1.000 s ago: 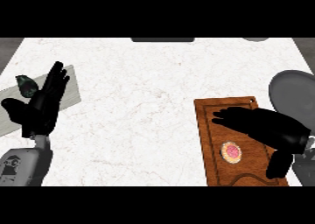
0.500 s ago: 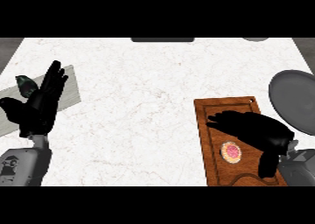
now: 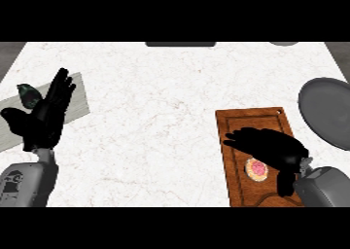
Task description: Pick the cupcake from the cutting board and place it in the pan
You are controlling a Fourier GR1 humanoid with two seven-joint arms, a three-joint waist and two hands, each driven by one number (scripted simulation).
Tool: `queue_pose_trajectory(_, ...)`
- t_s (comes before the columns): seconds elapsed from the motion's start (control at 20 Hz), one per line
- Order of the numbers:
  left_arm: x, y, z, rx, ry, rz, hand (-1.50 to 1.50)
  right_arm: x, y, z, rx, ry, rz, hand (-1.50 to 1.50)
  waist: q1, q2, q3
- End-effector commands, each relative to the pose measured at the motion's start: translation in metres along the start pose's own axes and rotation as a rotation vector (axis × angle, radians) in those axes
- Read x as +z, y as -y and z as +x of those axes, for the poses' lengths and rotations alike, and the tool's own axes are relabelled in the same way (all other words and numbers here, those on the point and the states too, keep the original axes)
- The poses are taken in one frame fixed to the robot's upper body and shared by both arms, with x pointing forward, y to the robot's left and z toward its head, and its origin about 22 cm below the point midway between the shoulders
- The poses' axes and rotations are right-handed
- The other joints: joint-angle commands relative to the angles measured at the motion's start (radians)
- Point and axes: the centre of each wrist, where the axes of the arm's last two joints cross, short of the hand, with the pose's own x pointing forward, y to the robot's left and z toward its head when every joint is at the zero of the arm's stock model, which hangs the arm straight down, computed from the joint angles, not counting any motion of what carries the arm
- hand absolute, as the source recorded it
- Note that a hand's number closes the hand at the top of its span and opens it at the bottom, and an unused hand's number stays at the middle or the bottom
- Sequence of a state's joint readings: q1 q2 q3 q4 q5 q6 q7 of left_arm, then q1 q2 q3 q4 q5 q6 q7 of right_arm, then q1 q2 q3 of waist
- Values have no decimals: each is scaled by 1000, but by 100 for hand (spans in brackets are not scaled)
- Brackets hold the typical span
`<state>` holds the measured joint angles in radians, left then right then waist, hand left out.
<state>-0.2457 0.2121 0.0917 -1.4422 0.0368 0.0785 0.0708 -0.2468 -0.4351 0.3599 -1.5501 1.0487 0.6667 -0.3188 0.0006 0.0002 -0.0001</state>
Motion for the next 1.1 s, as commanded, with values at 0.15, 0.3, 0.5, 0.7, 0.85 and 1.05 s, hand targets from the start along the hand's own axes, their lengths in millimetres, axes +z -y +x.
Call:
queue_pose_trajectory(0.15, -3, 8, -16, -3, 1, -6, 0, -4, -3, -13, -8, 3, 56, -150, -1, 0, 0)
queue_pose_trajectory(0.3, -16, 0, 8, 4, 4, 6, 0, -21, -19, 6, 5, 108, 86, 150, -2, 1, 0)
queue_pose_trajectory(0.5, 8, 24, 4, -1, 4, -9, 0, -12, -19, 6, 78, 133, 47, 150, 1, -1, 0)
queue_pose_trajectory(0.7, -15, -6, 21, -17, 18, 11, 0, -24, -27, -11, 49, 122, 35, 150, 1, 1, 0)
queue_pose_trajectory(0.85, 5, 8, 11, -15, -7, 0, 0, -2, -32, 10, 3, 51, 3, 150, -6, -3, 0)
queue_pose_trajectory(1.05, 9, -3, -4, -28, -3, 44, 0, 2, -71, 37, -176, -226, -46, 150, -52, -11, -2)
